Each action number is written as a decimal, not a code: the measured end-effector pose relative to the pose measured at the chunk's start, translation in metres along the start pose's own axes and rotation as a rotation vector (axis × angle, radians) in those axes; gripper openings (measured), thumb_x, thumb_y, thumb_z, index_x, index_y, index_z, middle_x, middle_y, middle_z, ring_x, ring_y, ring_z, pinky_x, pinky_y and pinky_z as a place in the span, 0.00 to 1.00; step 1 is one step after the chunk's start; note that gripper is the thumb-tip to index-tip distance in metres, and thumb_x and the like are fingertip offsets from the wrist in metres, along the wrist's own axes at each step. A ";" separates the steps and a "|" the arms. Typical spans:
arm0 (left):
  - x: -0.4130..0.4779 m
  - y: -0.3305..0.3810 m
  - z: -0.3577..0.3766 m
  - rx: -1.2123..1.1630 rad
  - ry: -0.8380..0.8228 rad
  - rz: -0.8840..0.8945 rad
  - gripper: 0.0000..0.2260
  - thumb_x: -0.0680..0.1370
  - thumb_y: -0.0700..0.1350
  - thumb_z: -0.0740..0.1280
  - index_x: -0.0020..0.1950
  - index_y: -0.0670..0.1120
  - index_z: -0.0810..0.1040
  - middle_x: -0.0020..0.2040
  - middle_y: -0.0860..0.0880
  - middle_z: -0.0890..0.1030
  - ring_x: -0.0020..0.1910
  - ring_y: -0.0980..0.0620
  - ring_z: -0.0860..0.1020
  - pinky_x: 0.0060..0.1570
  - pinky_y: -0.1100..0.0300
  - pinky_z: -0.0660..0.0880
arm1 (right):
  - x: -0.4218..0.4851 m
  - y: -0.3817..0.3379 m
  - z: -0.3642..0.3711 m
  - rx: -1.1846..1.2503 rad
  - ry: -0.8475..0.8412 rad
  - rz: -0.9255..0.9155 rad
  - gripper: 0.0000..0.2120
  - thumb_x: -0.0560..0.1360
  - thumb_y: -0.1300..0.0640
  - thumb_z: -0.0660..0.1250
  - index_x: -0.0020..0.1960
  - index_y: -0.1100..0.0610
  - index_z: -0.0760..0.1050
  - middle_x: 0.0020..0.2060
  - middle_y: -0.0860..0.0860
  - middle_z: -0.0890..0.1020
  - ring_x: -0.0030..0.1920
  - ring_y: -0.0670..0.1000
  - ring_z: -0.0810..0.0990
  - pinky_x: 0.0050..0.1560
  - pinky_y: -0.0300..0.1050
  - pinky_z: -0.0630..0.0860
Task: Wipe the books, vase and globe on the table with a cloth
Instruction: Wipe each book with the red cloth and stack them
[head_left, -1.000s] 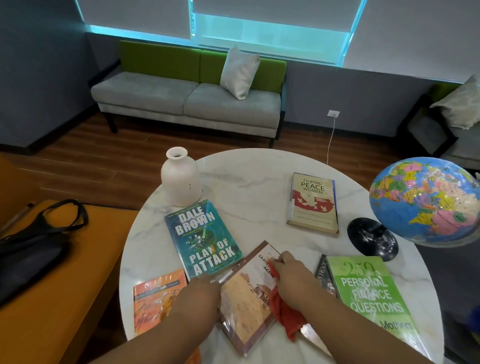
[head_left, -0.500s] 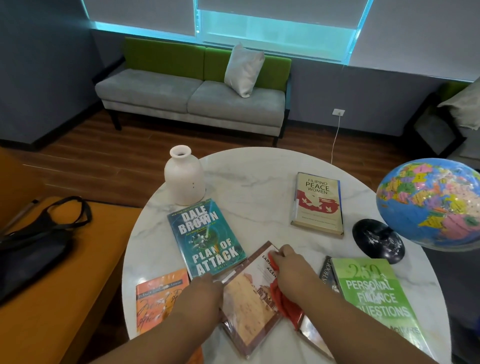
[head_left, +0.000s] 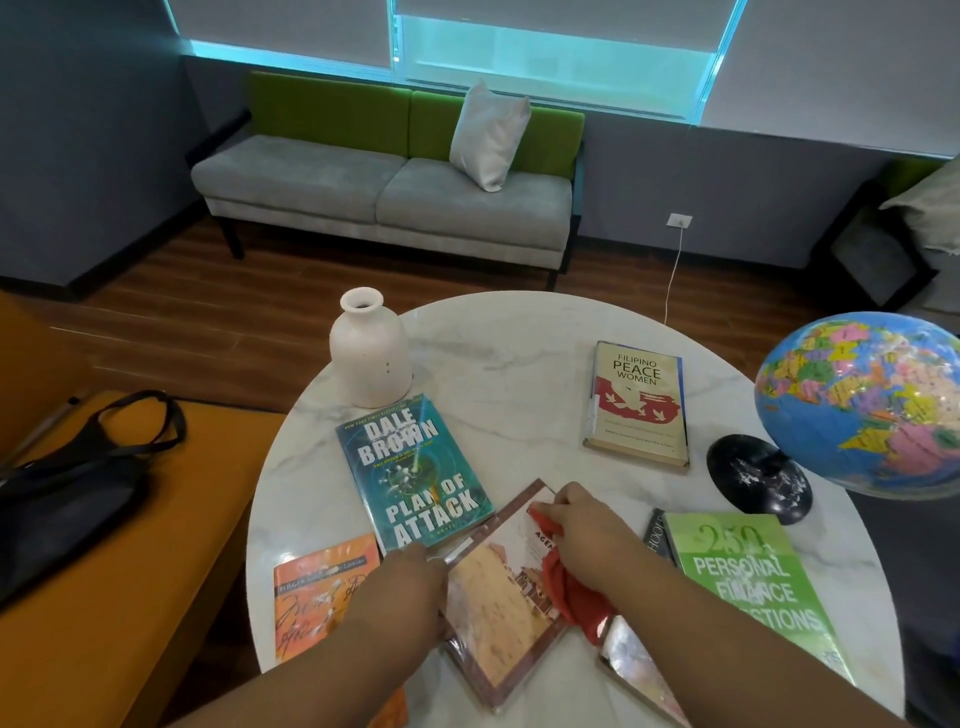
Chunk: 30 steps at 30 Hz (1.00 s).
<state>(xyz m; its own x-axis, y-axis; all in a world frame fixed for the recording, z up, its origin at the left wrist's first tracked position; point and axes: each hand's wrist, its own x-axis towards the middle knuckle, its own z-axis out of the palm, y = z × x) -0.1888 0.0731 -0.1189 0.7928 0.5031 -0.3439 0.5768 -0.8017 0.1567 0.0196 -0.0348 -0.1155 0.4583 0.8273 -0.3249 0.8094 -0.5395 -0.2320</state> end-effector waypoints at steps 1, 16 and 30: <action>0.000 0.000 0.000 -0.001 0.001 -0.002 0.16 0.72 0.48 0.69 0.59 0.49 0.75 0.56 0.48 0.73 0.55 0.48 0.73 0.52 0.54 0.74 | 0.000 -0.004 0.001 -0.034 0.005 0.021 0.21 0.79 0.53 0.61 0.71 0.47 0.66 0.59 0.48 0.70 0.55 0.50 0.73 0.59 0.46 0.73; 0.001 -0.003 0.002 -0.033 0.032 -0.002 0.15 0.72 0.48 0.68 0.58 0.49 0.76 0.54 0.48 0.73 0.54 0.48 0.74 0.51 0.55 0.74 | -0.046 -0.034 0.038 -0.105 -0.008 -0.310 0.31 0.75 0.57 0.65 0.74 0.41 0.58 0.66 0.48 0.62 0.63 0.56 0.67 0.64 0.52 0.70; -0.006 -0.002 0.002 -0.140 0.089 -0.008 0.15 0.73 0.47 0.68 0.59 0.52 0.76 0.52 0.50 0.73 0.53 0.50 0.74 0.48 0.60 0.71 | -0.087 -0.047 0.041 -0.141 -0.079 -0.449 0.33 0.74 0.63 0.65 0.74 0.43 0.59 0.68 0.51 0.64 0.62 0.59 0.67 0.58 0.55 0.73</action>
<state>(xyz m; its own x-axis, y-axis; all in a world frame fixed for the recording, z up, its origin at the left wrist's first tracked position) -0.1951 0.0713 -0.1193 0.7985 0.5412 -0.2636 0.6004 -0.7477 0.2836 -0.0729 -0.0878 -0.1141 0.0273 0.9564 -0.2907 0.9654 -0.1007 -0.2407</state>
